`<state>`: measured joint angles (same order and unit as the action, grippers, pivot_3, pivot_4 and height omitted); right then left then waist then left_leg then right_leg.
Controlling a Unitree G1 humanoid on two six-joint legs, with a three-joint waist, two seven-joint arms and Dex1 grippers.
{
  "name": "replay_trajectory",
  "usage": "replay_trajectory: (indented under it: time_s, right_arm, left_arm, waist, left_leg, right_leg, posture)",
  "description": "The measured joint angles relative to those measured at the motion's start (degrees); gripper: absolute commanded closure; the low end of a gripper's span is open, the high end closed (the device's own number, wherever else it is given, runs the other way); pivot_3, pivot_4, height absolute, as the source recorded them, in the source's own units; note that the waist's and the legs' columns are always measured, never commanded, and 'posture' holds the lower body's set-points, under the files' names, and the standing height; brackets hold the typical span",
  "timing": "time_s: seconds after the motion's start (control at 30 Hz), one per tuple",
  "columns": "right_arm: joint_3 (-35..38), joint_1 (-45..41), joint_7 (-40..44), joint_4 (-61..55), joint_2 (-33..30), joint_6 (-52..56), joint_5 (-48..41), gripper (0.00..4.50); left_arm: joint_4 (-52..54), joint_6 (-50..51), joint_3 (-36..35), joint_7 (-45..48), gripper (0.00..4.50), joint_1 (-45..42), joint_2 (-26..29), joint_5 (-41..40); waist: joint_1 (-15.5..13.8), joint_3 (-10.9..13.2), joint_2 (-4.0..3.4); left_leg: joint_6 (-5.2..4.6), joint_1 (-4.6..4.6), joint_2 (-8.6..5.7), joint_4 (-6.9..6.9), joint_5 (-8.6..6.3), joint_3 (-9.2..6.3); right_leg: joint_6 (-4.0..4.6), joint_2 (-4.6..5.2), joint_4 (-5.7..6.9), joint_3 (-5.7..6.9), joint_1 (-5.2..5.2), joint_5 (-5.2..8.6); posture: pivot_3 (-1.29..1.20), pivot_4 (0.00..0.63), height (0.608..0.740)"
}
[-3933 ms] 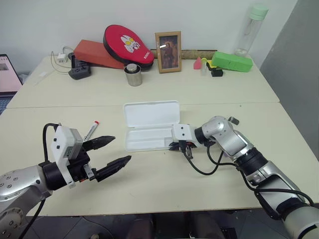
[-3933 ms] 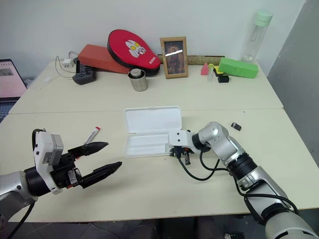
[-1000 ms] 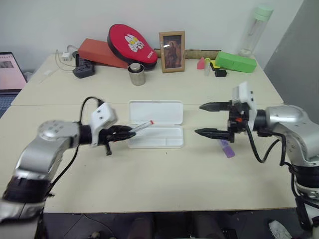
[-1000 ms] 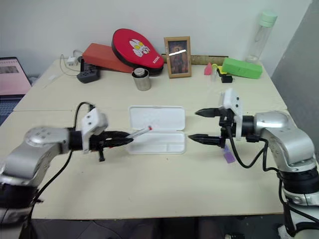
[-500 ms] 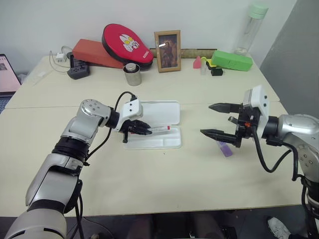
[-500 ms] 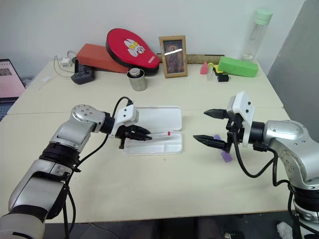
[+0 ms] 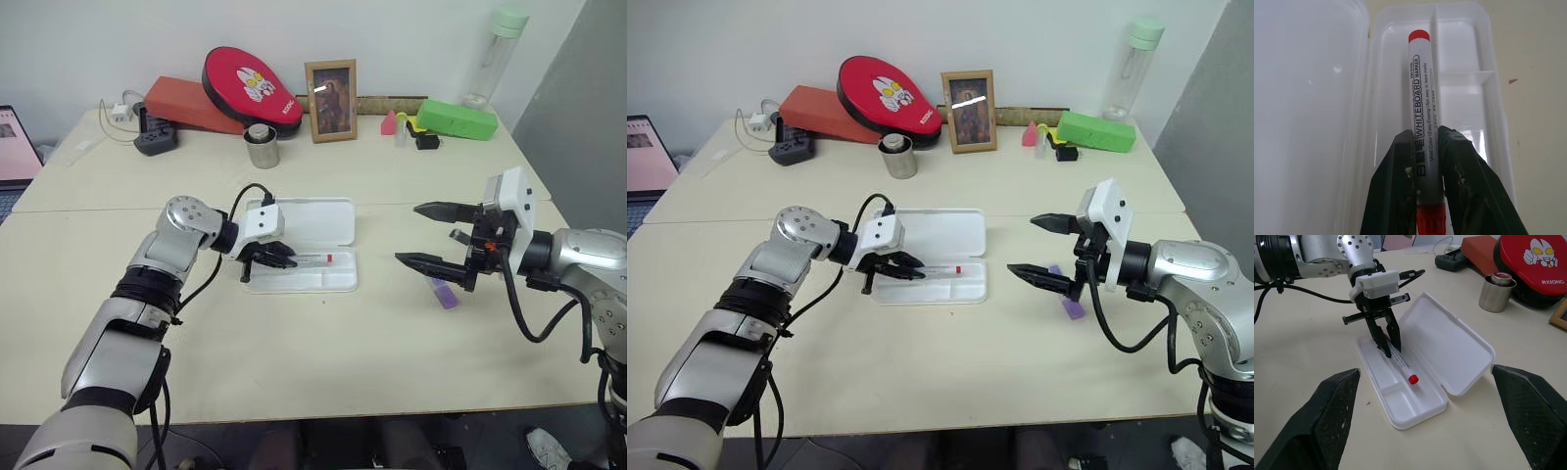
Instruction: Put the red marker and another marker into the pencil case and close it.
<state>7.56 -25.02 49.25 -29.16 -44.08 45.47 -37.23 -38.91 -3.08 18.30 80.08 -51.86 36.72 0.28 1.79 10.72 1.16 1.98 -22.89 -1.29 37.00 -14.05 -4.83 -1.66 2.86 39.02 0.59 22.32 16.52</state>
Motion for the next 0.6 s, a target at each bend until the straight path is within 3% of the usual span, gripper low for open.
replay_trajectory:
  time_s: [0.33,0.4,0.6]
  right_arm:
    - [0.0,0.9,-1.0,0.0,0.0,0.0,-0.3,0.0]
    - [0.0,1.0,-1.1,0.0,0.0,0.0,-0.4,0.0]
    - [0.0,1.0,-1.6,0.0,0.0,0.0,-0.6,0.0]
  left_arm:
    - [-5.1,-3.1,0.0,-0.9,4.08,-2.3,-1.9,1.7]
    - [-6.4,-3.1,-0.1,-1.3,3.38,-2.9,-2.2,2.2]
    - [-7.2,-2.2,-0.6,-1.1,2.25,-3.5,-2.8,2.1]
  waist:
    - [0.0,0.0,0.0]
    - [0.0,0.0,0.0]
    - [0.0,0.0,0.0]
  left_leg:
    - [0.0,-0.01,0.0,0.01,0.0,0.0]
    - [0.0,-0.01,0.0,0.01,0.0,0.0]
    - [0.0,0.0,0.0,0.01,0.0,0.0]
  right_leg:
    - [0.0,-0.01,0.01,0.01,0.0,0.0]
    - [0.0,-0.01,0.01,0.01,0.0,0.0]
    - [0.0,-0.01,0.02,0.01,0.0,0.0]
  posture:
    - [0.0,0.15,0.74]
    - [0.0,0.15,0.74]
    - [0.0,0.15,0.74]
